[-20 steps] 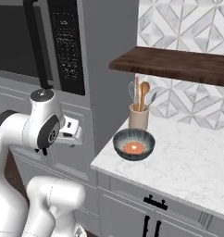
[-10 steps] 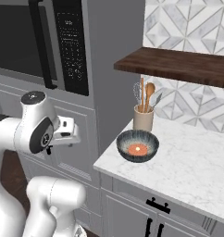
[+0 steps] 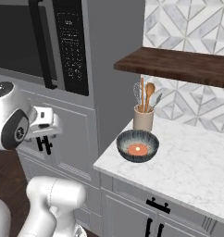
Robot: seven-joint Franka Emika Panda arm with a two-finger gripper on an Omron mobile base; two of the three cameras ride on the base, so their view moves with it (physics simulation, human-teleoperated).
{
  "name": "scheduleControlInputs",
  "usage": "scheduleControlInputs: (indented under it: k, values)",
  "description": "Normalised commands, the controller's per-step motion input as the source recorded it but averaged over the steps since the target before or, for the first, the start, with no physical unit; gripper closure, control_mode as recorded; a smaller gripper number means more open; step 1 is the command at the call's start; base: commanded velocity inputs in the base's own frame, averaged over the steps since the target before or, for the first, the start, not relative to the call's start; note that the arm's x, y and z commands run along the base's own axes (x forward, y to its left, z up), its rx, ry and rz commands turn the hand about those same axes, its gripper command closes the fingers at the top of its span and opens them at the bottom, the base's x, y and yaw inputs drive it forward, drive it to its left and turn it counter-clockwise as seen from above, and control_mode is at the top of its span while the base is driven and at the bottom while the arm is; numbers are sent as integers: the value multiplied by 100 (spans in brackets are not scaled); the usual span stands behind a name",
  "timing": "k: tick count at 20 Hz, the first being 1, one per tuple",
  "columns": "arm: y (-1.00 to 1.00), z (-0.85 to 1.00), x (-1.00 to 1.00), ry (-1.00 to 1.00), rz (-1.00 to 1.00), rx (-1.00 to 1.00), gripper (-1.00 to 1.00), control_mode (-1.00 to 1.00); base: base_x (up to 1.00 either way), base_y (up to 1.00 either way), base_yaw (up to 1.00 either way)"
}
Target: Open the microwave, place the bowl with waffle inside the microwave, then close the microwave door and turn it on.
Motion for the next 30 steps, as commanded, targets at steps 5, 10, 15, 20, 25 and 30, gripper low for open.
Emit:
scheduleControlInputs:
  k: [5, 10, 15, 20, 25, 30]
  values:
    - [38, 44, -1, -2, -3, 0, -100, -100, 0, 0, 0]
    - [36, 44, 0, -7, -7, 2, -100, -100, 0, 0, 0]
    - [38, 45, 0, -12, -12, 0, -100, -100, 0, 0, 0]
    - [7, 47, 0, -23, -19, 12, -100, -100, 0, 0, 0]
    - [0, 36, 21, -26, -24, 16, -100, -100, 0, 0, 0]
    - [3, 39, 43, -7, -7, 3, -100, -100, 0, 0, 0]
